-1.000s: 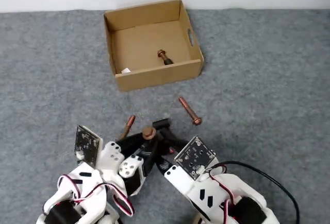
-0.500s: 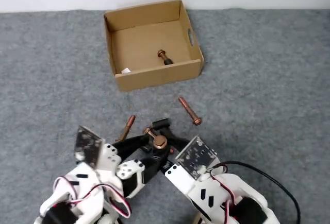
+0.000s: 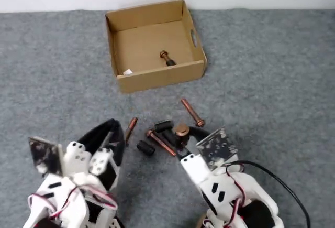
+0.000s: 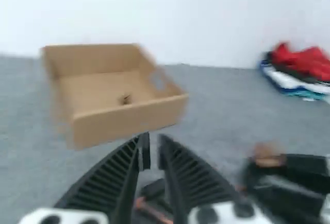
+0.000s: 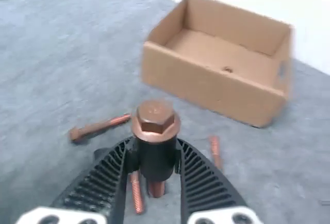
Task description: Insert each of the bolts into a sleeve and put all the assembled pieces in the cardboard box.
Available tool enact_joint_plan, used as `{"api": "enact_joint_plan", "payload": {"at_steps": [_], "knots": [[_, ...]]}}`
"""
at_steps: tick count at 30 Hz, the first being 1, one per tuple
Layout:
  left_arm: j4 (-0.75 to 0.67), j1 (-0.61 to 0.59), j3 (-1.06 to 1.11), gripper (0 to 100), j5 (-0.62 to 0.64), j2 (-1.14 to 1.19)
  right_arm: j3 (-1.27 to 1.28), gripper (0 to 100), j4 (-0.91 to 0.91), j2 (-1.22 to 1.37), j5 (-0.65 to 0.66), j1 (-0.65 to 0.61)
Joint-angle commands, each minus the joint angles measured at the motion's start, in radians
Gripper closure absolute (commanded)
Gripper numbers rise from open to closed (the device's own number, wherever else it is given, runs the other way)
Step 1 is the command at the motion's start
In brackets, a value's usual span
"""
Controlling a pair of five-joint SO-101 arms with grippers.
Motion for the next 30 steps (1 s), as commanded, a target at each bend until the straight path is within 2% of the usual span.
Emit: {"api": "enact_joint_plan", "payload": {"at_steps": [1,5,10,14,22,30], "knots": [[-0.002,-0.133,0.107,100,-0.014,-0.005,-0.144,99.1,-0.054,0.082,0.0,0.062],[-0.061,-0.224,0.249,100,-0.035,-0.005,-0.295,99.1,-0.058,0.302,-0.055,0.166],[-0.184,-0.308,0.404,100,-0.249,-0.005,-0.5,99.1,-0.062,0.616,-0.16,0.242],[-0.23,-0.345,0.507,100,-0.356,-0.005,-0.632,99.1,-0.179,0.849,-0.201,0.245],[-0.221,-0.405,0.59,100,-0.358,-0.002,-0.914,99.1,-0.423,1.33,-0.196,0.245],[-0.195,-0.407,0.588,100,-0.359,0.0,-1.356,99.1,-0.469,1.853,-0.199,0.24]]}}
